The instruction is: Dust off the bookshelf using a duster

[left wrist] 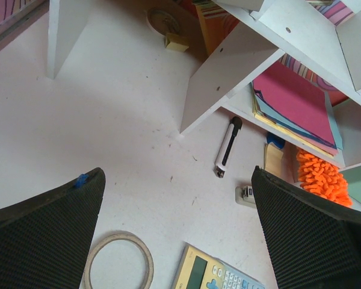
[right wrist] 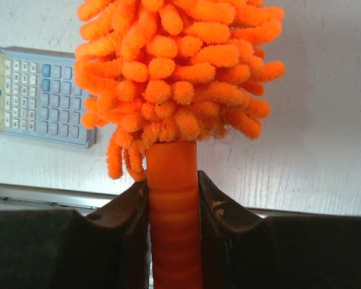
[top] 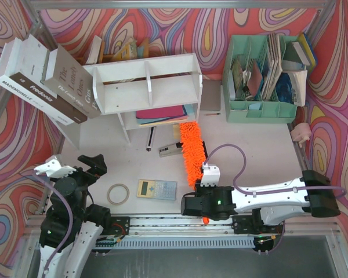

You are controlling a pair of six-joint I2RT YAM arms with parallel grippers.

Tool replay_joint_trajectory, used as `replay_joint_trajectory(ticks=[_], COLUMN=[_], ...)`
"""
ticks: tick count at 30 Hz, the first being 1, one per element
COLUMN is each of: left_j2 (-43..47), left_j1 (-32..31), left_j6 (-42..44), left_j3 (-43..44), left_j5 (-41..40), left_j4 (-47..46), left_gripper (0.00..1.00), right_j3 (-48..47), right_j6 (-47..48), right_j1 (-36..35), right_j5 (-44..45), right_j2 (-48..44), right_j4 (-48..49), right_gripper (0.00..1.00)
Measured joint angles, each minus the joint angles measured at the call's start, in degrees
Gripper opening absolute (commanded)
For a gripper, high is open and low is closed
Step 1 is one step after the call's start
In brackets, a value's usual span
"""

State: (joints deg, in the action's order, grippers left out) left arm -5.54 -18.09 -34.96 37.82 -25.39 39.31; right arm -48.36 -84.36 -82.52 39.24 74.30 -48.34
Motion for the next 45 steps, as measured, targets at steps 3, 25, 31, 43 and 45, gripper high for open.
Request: replay_joint_trajectory(ticks=[3, 25, 31, 43, 45], left_j2=[0.0, 0.0, -0.02, -0.11, -0.11], left_j1=[0.0, 0.0, 0.02, 0.02, 0.02], left_j6=[0.0, 0.02, 0.0, 0.02, 0.02], left_j3=[0.0, 0.0, 0.0, 0.0, 0.0], left_j5=[0.02, 0.0, 0.0, 0.0, 0.0], left_j4=[0.0, 0.0, 0.0, 0.0, 0.0], left_gripper=[0.98, 0.98, 0.98, 0.98, 0.98], right_j3=[2.82, -2.23, 3.06, -7.21, -8.59], right_j6=[3.5, 10.14, 10.75, 21.05, 23.32], right_j1=[2.82, 6.86, 7.02, 7.3, 6.38], right_j5=[-3.02, -4.46, -6.69, -6.34, -6.54], right_j2=[-1.68, -6.62, 0.04, 2.23, 2.45], right_j4=[4.26, 4.68, 10.38, 12.81, 14.01], right_gripper=[0.0, 0.0, 0.0, 0.0, 0.0])
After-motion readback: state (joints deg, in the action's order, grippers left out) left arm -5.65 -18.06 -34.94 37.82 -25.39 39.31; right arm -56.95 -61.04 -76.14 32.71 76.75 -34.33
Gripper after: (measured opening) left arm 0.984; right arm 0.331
